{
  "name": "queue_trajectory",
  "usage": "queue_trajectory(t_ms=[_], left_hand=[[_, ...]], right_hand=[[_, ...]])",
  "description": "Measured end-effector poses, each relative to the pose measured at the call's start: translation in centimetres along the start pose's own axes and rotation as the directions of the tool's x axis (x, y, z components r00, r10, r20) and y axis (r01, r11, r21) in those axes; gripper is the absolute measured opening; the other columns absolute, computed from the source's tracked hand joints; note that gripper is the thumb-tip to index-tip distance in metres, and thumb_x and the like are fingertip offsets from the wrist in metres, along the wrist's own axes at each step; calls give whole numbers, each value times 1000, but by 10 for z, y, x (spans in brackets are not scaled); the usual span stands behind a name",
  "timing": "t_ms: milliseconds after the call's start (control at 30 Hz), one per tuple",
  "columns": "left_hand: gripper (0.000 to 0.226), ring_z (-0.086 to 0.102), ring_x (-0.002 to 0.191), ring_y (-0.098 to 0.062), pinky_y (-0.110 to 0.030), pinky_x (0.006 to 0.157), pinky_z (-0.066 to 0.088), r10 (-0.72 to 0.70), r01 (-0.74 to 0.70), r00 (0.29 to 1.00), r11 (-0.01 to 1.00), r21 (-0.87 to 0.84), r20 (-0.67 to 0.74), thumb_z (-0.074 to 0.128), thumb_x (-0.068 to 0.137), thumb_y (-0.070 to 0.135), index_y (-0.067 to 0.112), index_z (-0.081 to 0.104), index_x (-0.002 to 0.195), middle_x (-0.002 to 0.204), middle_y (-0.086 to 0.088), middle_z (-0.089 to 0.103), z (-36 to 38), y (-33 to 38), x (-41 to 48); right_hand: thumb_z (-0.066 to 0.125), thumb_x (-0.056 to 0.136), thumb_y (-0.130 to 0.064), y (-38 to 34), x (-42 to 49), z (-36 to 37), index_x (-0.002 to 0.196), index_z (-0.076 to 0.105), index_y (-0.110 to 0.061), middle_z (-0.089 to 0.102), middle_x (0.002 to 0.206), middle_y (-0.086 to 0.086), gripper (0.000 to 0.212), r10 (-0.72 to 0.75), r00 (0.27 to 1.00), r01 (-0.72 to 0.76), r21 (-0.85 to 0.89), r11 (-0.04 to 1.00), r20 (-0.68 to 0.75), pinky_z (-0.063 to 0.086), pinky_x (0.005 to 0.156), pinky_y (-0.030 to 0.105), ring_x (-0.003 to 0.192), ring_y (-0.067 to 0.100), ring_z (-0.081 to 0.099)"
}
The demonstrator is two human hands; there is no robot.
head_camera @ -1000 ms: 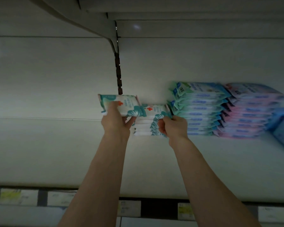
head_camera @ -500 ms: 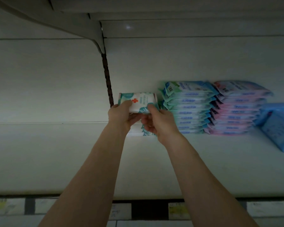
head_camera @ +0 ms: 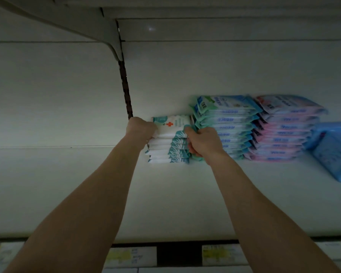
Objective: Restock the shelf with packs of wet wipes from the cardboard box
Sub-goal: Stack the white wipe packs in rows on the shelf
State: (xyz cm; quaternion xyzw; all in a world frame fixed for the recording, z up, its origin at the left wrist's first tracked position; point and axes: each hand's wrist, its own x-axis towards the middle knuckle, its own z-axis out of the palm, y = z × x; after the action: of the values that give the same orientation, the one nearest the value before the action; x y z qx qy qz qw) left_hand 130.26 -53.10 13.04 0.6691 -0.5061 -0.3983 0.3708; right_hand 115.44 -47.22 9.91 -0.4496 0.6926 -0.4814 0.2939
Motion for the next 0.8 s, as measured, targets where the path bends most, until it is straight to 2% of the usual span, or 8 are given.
queue_trajectory(t_ms=[67,167,300,433,567,667,733,800], left_hand=[[35,46,55,-17,-25,50,40,-15,15,1000,1000,-23,-7,51,89,6,-9,47,121,70,-9,50,-1,-2,1],[41,50,64,-18,-32,66,49,-39,39,999,998,-57,2,51,91,13,-7,46,127,76,-8,52,-1,-4,4],[44,57,88,-26,-38,72,50,-92,109,988,985,-135,123,55,93,24,-1,47,128,92,-10,54,1,-6,3],[42,54,79,-21,-36,71,51,-89,107,990,980,-168,108,57,93,27,1,48,125,83,-7,51,0,-8,4],[38,49,68,-18,-32,59,50,-83,100,991,981,-166,109,57,91,22,0,51,122,78,-6,48,-1,-11,6],[41,48,69,-17,-31,64,46,-87,102,989,987,-127,118,55,93,24,1,48,126,82,-5,48,0,-11,4],[47,53,82,-21,-35,75,45,-113,127,981,988,-85,155,52,95,30,4,43,132,96,-7,52,0,-11,2],[48,54,108,-30,-44,91,46,-165,188,955,980,-71,245,50,96,37,10,43,135,121,-12,53,-1,-9,0]], right_hand=[[56,88,-49,5,0,-1,50,52,-14,60,55,7,51,-30,999,27,-125,992,-19,54,68,41,57,25,59],[46,86,-63,8,-4,-4,57,57,-15,67,59,6,57,28,999,-22,-237,971,23,58,74,42,65,26,68],[34,91,-66,6,-9,-5,76,64,-11,71,63,7,64,131,983,-96,-251,963,130,56,59,28,60,21,69],[36,95,-58,7,-8,2,75,63,-8,68,61,8,60,90,987,-66,-174,983,135,51,51,24,50,15,62],[39,98,-51,2,-7,4,71,58,-10,63,59,4,52,54,992,-36,-149,988,118,50,45,20,43,11,57],[39,97,-51,1,-7,2,72,58,-11,65,60,5,52,63,988,-42,-150,988,137,50,46,22,45,13,59],[35,96,-56,3,-8,0,77,62,-9,69,63,8,57,75,986,-39,-228,973,152,51,49,22,51,15,63],[30,95,-60,2,-9,-1,83,63,-8,71,67,10,63,122,975,-70,-266,961,183,51,50,21,54,17,65]])
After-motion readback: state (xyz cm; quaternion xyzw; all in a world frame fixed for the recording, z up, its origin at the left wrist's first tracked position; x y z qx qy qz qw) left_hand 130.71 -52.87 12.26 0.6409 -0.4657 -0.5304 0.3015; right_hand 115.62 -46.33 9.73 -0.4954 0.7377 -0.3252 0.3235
